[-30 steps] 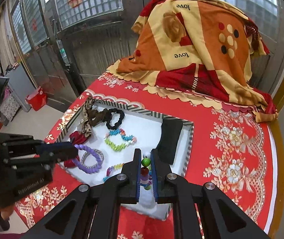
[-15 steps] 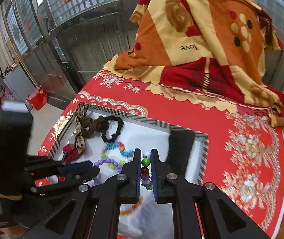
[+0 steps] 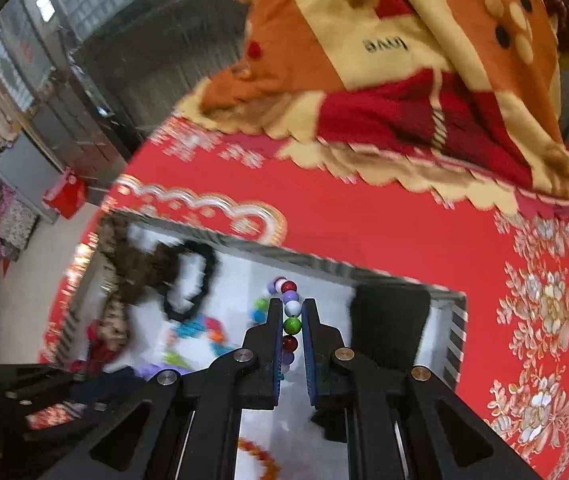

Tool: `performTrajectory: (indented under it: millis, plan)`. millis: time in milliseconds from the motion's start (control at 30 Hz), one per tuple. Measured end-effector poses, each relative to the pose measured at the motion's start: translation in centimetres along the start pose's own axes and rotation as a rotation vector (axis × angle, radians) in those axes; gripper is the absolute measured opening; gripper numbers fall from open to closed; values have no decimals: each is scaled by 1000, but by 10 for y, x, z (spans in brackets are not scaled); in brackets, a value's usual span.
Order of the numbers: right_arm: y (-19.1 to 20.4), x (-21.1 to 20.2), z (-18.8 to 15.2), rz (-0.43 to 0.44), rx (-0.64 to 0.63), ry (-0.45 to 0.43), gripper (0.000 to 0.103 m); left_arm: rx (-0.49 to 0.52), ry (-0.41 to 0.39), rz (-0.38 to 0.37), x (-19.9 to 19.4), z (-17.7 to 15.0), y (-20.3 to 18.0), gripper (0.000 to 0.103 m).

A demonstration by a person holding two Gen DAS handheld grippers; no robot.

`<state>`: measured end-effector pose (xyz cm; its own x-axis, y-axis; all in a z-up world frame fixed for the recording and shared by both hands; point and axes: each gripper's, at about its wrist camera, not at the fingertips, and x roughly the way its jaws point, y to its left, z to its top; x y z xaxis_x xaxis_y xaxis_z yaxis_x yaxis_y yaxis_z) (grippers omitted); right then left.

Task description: Organize jewelry

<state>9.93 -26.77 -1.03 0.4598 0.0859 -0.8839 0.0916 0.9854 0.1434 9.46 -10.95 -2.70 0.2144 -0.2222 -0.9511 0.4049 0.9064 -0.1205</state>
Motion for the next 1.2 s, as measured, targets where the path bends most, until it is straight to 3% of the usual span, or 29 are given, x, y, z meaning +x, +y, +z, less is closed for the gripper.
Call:
performTrajectory:
  millis: [400,500,600,667,767,1200]
  plan:
    - [-12,28,-7,-11,40,29,9,0,-11,20,0,1,-7,8]
    - [-15,18,-11,13,59,7,11,-13,-19,19,-2,1,-5,10]
    - [-14,7,-14,18,64,-6,14,-27,-18,13,-3,0,-3,21]
    - [-12,-1,-18,27,69,-17,29,-31,-18,14,-5,-1,-3,32]
    - [-8,-15,-25,43,74,-35,36,-39,-19,20,-8,-4,-3,42]
    - [11,-82,-87,17,77,-119,39,-42,-105,92,-45,-35,0,43]
